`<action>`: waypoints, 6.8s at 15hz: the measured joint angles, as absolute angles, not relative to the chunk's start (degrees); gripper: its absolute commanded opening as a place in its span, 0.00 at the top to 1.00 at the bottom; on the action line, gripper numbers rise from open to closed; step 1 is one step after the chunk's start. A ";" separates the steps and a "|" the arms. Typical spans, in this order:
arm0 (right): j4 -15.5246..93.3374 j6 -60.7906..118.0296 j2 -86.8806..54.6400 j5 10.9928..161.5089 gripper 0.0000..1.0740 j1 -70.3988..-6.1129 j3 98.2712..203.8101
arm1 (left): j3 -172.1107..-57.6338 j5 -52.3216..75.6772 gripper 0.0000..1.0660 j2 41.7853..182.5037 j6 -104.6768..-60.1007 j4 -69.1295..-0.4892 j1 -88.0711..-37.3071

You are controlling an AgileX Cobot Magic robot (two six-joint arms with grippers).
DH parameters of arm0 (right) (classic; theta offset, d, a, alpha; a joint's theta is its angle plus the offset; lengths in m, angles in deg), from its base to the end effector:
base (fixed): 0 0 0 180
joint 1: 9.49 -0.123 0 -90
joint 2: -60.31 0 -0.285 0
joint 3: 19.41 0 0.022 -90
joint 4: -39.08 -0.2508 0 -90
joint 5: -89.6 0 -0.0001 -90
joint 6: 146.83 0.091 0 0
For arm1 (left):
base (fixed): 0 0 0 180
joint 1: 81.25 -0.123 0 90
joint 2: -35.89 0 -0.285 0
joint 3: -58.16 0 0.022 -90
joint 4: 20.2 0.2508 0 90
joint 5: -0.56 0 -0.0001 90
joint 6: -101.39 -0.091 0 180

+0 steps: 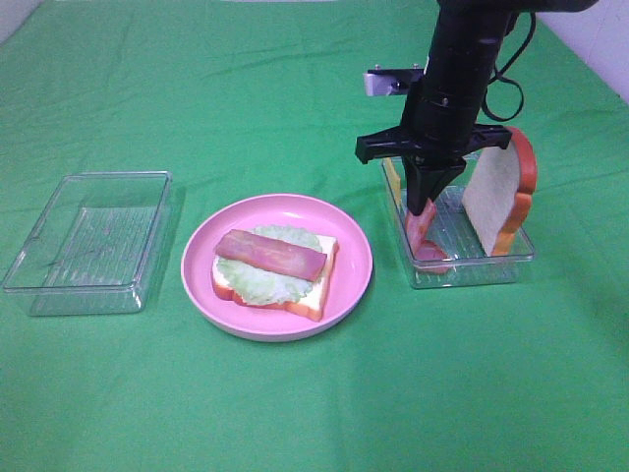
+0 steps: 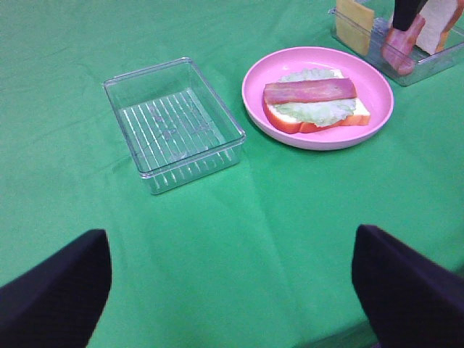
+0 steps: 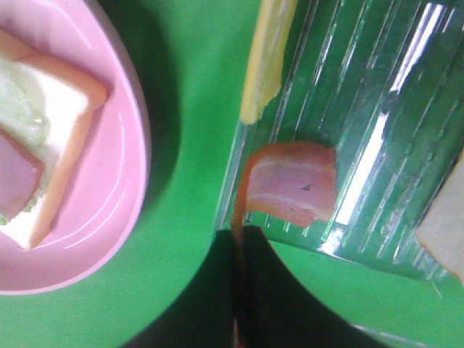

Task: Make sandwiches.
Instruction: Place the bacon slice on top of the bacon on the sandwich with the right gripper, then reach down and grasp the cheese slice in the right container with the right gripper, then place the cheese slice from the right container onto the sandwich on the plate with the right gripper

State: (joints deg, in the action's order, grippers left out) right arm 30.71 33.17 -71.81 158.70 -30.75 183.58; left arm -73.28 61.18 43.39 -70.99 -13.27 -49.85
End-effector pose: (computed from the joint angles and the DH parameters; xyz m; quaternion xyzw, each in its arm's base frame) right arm 0.4040 0.1705 0.1829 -0.1594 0.9847 0.0702 0.0025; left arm 0.0000 0.0112 0.2780 0.1727 0.8319 -0.1181 0.5140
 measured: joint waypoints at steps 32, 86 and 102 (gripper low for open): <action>10.20 26.59 -71.75 142.54 1.00 -48.97 183.87 | -73.28 61.18 0.20 43.39 -70.99 -13.27 -49.85; 38.45 41.88 -81.32 152.28 1.00 -33.21 197.39 | -73.28 61.18 0.20 43.39 -70.99 -13.27 -49.85; 7.45 23.95 -72.84 157.67 1.00 -38.66 190.80 | -73.28 61.18 0.20 43.39 -70.99 -13.27 -49.85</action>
State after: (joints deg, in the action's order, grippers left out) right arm 7.45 23.95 -72.84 157.67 -38.66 190.80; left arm -73.28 61.18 43.39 -70.99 -13.27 -49.85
